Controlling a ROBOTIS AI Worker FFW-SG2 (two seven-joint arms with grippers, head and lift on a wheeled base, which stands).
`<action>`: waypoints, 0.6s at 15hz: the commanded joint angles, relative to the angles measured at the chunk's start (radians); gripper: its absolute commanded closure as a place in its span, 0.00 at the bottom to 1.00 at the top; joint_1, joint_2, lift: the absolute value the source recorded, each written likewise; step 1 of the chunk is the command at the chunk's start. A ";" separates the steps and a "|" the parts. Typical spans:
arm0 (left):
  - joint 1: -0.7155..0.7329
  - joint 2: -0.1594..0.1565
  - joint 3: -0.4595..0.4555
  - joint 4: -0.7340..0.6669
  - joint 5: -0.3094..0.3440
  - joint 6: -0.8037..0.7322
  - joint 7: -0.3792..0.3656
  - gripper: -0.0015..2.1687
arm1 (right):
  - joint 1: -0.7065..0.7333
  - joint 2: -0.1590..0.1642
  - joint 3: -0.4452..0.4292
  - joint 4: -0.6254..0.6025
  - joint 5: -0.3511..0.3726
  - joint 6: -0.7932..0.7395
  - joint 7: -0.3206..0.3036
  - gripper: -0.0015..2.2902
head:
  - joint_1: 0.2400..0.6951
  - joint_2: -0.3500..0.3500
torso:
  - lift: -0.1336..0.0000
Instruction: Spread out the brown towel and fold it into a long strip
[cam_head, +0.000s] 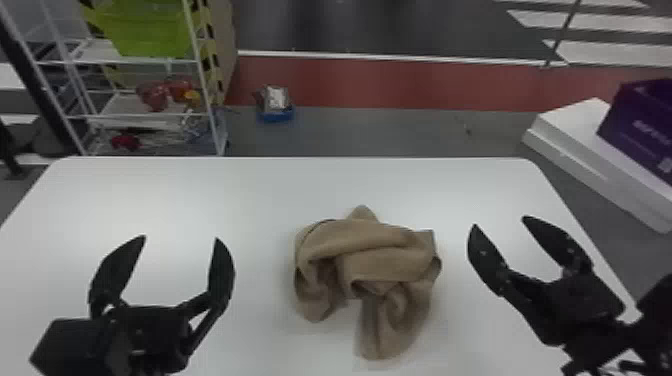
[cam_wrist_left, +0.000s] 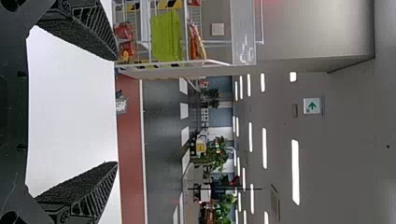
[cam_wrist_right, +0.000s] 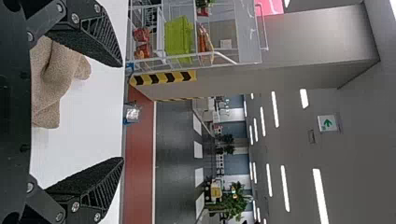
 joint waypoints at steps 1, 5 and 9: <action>0.000 -0.003 -0.001 0.000 -0.002 0.006 0.000 0.04 | 0.005 0.002 0.000 0.000 -0.001 0.000 0.003 0.08 | 1.00 0.41 | 0.08; -0.002 -0.003 -0.004 0.005 -0.010 0.006 0.000 0.04 | 0.006 0.002 -0.002 0.000 -0.001 0.000 0.006 0.08 | 1.00 0.41 | 0.08; -0.003 -0.003 -0.007 0.006 -0.011 0.002 0.013 0.04 | 0.005 0.002 0.000 0.003 -0.003 0.000 0.006 0.08 | 1.00 0.41 | 0.08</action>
